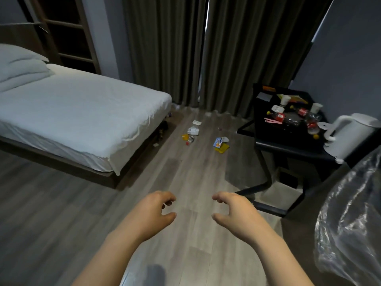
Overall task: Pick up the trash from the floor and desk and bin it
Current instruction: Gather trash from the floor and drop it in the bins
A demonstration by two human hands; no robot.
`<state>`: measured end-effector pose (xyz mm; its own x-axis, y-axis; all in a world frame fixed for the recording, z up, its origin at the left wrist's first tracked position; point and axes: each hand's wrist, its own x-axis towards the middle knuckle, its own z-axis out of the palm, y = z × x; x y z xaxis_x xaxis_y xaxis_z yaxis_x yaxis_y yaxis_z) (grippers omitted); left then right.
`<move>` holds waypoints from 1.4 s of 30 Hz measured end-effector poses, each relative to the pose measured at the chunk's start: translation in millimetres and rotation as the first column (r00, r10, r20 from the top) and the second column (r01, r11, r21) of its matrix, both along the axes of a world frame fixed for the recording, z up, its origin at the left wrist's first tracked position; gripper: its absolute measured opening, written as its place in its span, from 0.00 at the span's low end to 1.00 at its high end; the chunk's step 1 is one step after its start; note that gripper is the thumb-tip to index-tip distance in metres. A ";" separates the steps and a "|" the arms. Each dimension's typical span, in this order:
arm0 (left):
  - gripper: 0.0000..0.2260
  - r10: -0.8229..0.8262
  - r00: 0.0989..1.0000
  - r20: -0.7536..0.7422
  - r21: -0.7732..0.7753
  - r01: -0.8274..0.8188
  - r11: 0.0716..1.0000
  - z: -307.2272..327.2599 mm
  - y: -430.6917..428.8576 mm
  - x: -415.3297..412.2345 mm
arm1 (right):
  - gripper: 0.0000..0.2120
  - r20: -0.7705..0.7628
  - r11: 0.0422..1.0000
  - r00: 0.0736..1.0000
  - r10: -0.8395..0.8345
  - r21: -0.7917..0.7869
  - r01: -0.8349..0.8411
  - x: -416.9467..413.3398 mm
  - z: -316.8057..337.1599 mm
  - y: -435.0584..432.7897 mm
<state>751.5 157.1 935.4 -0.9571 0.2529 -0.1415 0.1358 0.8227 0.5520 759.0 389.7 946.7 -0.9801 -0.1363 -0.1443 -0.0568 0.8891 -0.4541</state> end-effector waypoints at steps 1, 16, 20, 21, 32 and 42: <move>0.17 0.000 1.000 0.010 0.004 0.000 1.000 -1.9 -3.7 -12.3 | 0.22 0.005 1.000 1.000 -0.004 0.002 0.004 -12.8 -0.5 -2.1; 0.18 0.020 1.000 0.015 -0.061 -0.019 0.998 -7.5 7.9 -250.6 | 0.23 0.048 0.999 0.998 0.046 -0.019 -0.045 -268.0 -19.9 11.9; 0.18 0.048 0.999 0.001 -0.065 -0.048 0.997 -2.5 18.8 -314.9 | 0.23 0.042 0.997 0.997 0.058 -0.046 -0.056 -337.4 -16.5 22.5; 0.18 0.057 0.998 0.014 -0.067 -0.056 0.996 -3.7 20.7 -329.1 | 0.23 0.047 0.997 0.997 0.065 -0.041 -0.063 -352.8 -17.3 24.5; 0.18 0.109 0.992 0.060 -0.051 -0.106 0.993 -33.4 1.3 -476.1 | 0.24 0.128 0.995 0.987 0.097 -0.024 -0.094 -505.5 -37.4 11.1; 0.18 0.052 0.994 0.094 -0.044 -0.048 0.998 -41.2 -58.9 -660.3 | 0.23 0.160 0.998 0.985 0.066 0.007 -0.067 -674.2 -42.8 -43.8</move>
<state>91.2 98.2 894.2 -0.9501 0.1971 -0.2419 0.0425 0.8496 0.5256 84.9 345.9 903.9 -0.9331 -0.1977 -0.3004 -0.0435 0.8912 -0.4515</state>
